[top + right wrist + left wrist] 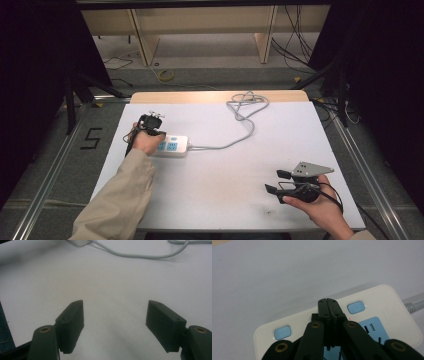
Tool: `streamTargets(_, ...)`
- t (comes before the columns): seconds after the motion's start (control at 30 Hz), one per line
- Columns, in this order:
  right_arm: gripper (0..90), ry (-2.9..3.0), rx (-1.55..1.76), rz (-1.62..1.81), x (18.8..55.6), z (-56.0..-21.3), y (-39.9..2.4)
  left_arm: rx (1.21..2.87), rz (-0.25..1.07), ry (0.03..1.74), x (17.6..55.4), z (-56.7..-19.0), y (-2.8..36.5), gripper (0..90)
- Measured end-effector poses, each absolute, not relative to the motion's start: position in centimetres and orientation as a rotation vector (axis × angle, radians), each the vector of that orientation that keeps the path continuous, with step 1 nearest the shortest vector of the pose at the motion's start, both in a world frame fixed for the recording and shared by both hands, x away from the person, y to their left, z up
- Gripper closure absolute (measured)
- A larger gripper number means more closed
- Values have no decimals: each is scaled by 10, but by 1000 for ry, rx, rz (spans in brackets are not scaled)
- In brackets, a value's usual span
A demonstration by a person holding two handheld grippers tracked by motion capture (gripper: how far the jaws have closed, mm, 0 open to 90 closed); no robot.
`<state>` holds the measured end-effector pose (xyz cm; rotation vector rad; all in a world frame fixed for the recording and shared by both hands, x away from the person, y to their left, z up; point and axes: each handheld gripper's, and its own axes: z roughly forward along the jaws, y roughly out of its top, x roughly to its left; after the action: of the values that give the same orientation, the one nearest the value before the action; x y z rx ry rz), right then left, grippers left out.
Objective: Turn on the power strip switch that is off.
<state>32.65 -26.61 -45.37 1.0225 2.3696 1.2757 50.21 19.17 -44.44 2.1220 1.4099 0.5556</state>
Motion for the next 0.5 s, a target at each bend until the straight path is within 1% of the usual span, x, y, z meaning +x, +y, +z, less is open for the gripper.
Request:
streamTargets(0.03,310,2368,1024,1276,327,-454,-266,2115,560,1402,501,-442,192,857)
streamTargets(0.2,310,2371,1022,1272,326,-453,-266,2112,577,1393,499,-439,193,844)
streamTargets(0.33,310,2369,1025,1272,326,-453,-266,2102,592,1378,496,-437,192,807)
streamTargets(0.43,310,2367,1027,1274,326,-453,-267,2092,598,1350,493,-433,191,746)
streamTargets(0.5,310,2366,1026,1275,326,-453,-267,2074,594,1311,491,-431,191,671)
